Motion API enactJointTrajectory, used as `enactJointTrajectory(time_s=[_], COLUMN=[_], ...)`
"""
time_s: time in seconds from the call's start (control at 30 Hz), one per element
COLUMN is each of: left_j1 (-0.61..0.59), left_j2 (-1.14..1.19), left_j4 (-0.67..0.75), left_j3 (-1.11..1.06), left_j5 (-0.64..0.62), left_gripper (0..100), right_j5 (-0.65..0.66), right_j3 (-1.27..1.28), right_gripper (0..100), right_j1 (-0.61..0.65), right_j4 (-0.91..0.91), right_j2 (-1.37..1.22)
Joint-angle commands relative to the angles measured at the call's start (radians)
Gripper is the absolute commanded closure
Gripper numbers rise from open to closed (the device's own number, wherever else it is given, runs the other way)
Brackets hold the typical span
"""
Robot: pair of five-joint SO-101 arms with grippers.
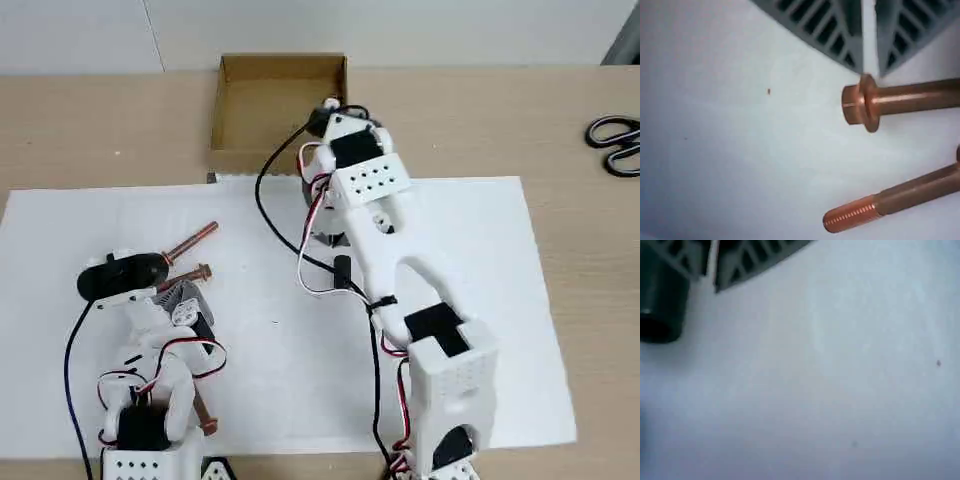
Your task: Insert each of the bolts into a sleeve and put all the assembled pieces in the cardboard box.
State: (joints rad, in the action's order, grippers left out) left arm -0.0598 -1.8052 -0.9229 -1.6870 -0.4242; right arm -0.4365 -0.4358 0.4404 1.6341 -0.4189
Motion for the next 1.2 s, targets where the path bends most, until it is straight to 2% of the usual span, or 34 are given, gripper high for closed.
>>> enactJointTrajectory(time_s=[0.0,0.47,0.7,0.9,1.17], left_j1=[0.0,0.0,0.0,0.0,0.0], left_j2=[-0.012,-0.012,-0.012,-0.012,-0.012], left_j4=[-0.005,-0.005,-0.005,-0.005,-0.005], left_j3=[0.007,0.007,0.007,0.007,0.007], left_j5=[-0.006,-0.006,-0.006,-0.006,-0.006], left_gripper=[99,99,99,99,99], right_j5=[-0.008,0.037,0.072,0.072,0.069], right_j3=[-0.041,-0.041,-0.041,-0.037,0.12], right_gripper=[99.5,99.3,86.8,91.2,91.2], right_j1=[0.015,0.031,0.033,0.042,0.053], right_j4=[0.007,0.048,0.058,0.059,0.054], right_j2=[0.007,0.007,0.01,0.008,0.008])
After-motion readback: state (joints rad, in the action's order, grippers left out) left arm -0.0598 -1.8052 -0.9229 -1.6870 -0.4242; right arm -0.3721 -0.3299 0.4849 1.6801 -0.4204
